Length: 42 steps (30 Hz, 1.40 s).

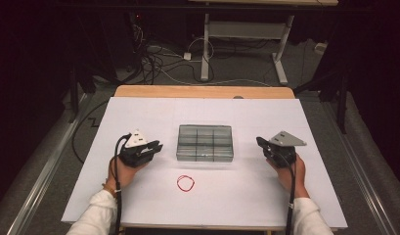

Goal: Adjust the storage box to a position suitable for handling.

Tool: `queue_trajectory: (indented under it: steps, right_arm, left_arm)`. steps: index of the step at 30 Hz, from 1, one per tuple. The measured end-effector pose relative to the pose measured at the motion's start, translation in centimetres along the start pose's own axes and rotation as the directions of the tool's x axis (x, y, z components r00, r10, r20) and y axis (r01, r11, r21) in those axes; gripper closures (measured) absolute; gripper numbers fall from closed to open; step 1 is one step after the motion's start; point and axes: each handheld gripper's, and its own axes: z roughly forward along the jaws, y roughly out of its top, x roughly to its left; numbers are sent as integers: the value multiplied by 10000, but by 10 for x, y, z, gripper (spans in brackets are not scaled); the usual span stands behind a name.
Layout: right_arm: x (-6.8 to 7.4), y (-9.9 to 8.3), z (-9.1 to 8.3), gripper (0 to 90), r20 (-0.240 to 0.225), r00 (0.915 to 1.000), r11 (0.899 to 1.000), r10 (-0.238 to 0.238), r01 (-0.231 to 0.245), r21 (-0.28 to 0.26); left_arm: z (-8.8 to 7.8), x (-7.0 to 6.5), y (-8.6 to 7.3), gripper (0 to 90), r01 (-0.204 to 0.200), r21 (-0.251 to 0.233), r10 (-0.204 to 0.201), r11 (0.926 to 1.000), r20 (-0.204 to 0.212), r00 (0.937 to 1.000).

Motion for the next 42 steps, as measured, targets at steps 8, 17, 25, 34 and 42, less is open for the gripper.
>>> queue_trajectory:
  steps: [8, 17, 25, 34, 42]
  right_arm:
    - [19, 13, 45, 900, -544, 9976, 9920, -421, 482, 1170]
    - [36, 17, 63, 900, -1335, 9887, 9821, -687, 905, 1650]
    - [39, 15, 60, 900, -1329, 9872, 9818, -881, 1086, 1559]
    - [45, 10, 48, 900, -1951, 9753, 9848, -1032, 1277, 1178]
    - [56, 5, 38, 900, -1937, 9701, 9763, -1460, 1729, 1305]
  left_arm:
    - [39, 7, 14, 854, 576, 658, -612, 9962, 547, 9966]
    - [58, -8, 23, 870, 180, 1366, -271, 9905, 651, 9975]
    - [52, -13, 19, 874, 153, 1281, -243, 9916, 688, 9973]
    - [43, -14, 13, 875, -63, 1108, -19, 9938, 742, 9972]
    - [34, -18, 6, 875, 9, 1056, -132, 9944, 1156, 9932]
